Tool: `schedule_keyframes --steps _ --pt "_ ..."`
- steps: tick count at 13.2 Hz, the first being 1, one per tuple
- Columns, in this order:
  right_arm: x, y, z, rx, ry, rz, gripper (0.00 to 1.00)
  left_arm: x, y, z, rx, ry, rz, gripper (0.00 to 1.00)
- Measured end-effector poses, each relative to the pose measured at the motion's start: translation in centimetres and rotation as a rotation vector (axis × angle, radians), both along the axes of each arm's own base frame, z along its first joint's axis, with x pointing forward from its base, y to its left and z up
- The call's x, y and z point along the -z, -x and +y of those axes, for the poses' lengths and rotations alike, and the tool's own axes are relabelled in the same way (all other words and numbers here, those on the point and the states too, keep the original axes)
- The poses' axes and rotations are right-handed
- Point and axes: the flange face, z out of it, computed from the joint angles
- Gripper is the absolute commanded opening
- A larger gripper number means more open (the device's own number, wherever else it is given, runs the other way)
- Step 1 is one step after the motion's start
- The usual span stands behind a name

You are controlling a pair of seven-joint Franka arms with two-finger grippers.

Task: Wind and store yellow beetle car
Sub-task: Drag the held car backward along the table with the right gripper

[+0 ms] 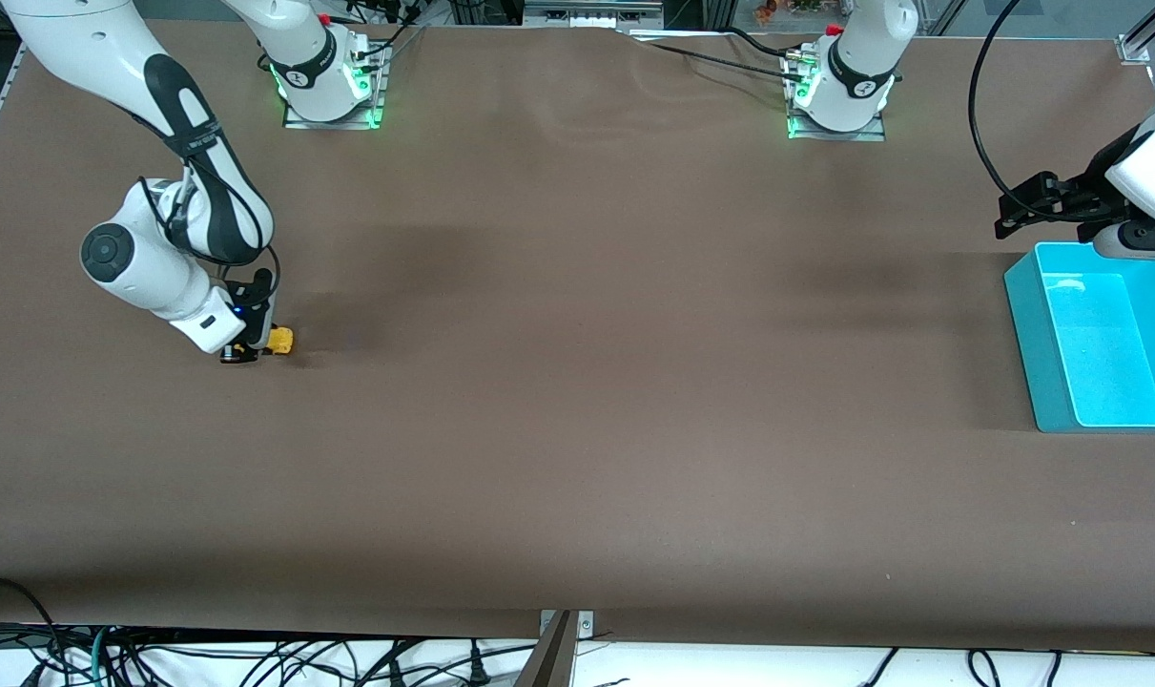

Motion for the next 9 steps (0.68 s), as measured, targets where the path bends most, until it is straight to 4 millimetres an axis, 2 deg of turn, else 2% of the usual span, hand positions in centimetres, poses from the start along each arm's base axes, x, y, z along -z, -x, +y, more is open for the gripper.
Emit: schedule_keyframes --steps 9 --pt "0.0 0.5 -5.3 -0.049 -0.015 -0.017 0.19 0.0 0.0 0.0 0.0 0.0 0.0 1.0"
